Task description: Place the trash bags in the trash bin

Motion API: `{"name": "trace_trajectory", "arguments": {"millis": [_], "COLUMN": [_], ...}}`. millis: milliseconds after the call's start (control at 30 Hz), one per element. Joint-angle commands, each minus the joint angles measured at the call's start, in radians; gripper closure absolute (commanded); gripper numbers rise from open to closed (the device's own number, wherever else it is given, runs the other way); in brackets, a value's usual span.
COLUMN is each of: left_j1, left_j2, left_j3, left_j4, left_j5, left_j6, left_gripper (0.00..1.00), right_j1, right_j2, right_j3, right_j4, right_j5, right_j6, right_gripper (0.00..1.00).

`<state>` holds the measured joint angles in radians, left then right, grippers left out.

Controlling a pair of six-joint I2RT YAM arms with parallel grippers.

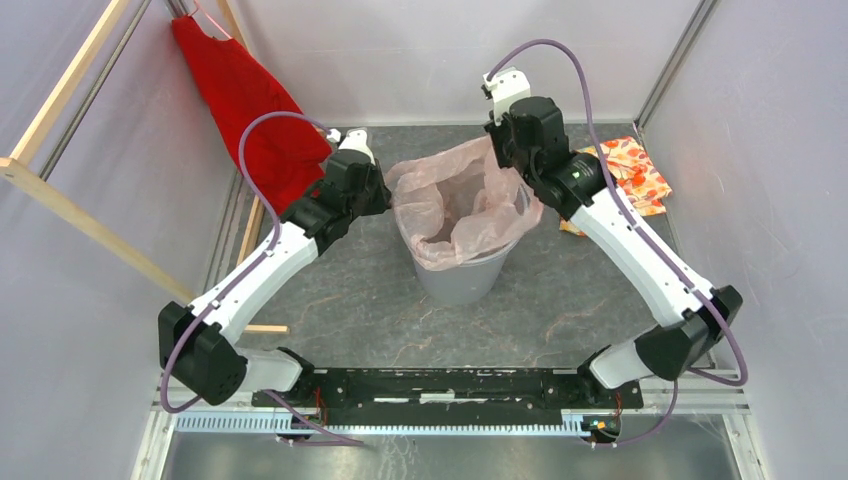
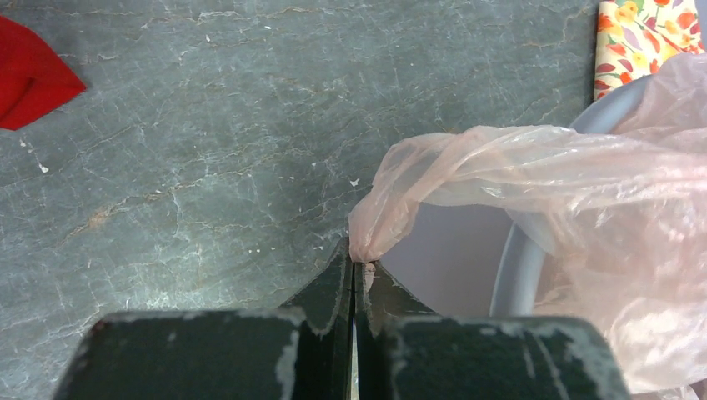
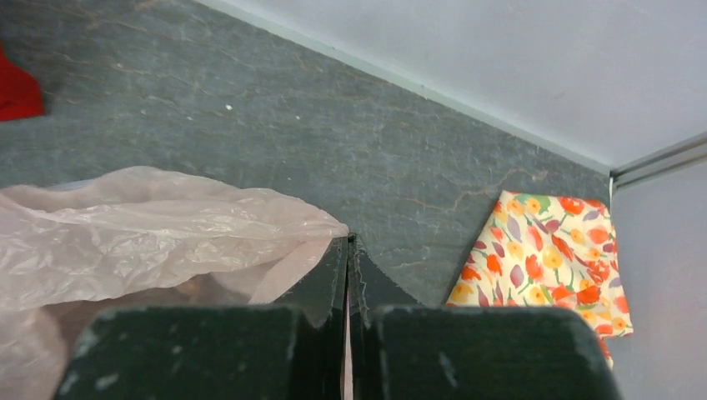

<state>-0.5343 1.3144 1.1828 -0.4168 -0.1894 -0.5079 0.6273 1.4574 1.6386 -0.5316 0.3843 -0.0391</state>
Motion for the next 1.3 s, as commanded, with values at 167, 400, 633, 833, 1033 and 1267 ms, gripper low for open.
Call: {"name": "trace_trajectory", "arguments": {"millis": [167,400,633,833,1033,1267], "left_j1": [0.003,0.003,0.002,0.002,0.002,0.002], "left_j2": [0.015,0.010,-0.021,-0.044,-0.046,-0.055], "left_j3": [-0.010,-0.079,-0.133,-0.158,-0.160,-0.163], "left_j4": [0.072,0.083,0.101,0.117,0.119,0.118], "left_j5": [-0.052,-0.040,-0.001,0.032,0.034,0.036], "left_j6": [0.012,-0.017,-0.025,-0.021,-0.019,-0.018], "left_gripper": [0.98,0.98,0.98,0.98,0.98,0.98], "right_j1": [-0.149,-0.164,-0.164,-0.165,-0.162,-0.161], "right_j2": [0.051,0.046,0.002,-0.065,-0.163,-0.309], "right_j3": [-0.072,-0.131,-0.114,-0.100,-0.113,-0.182], "right_j4": [0.096,0.101,0.061,0.001,-0.050,-0.128], "right_j5": [-0.169,-0.197,-0.218,-0.220,-0.253,-0.299], "right_j6": [0.013,0.038,0.049,0.092,0.121,0.144], "right_gripper": [1.00,1.00,0.88,0.52,0.28,0.22]}}
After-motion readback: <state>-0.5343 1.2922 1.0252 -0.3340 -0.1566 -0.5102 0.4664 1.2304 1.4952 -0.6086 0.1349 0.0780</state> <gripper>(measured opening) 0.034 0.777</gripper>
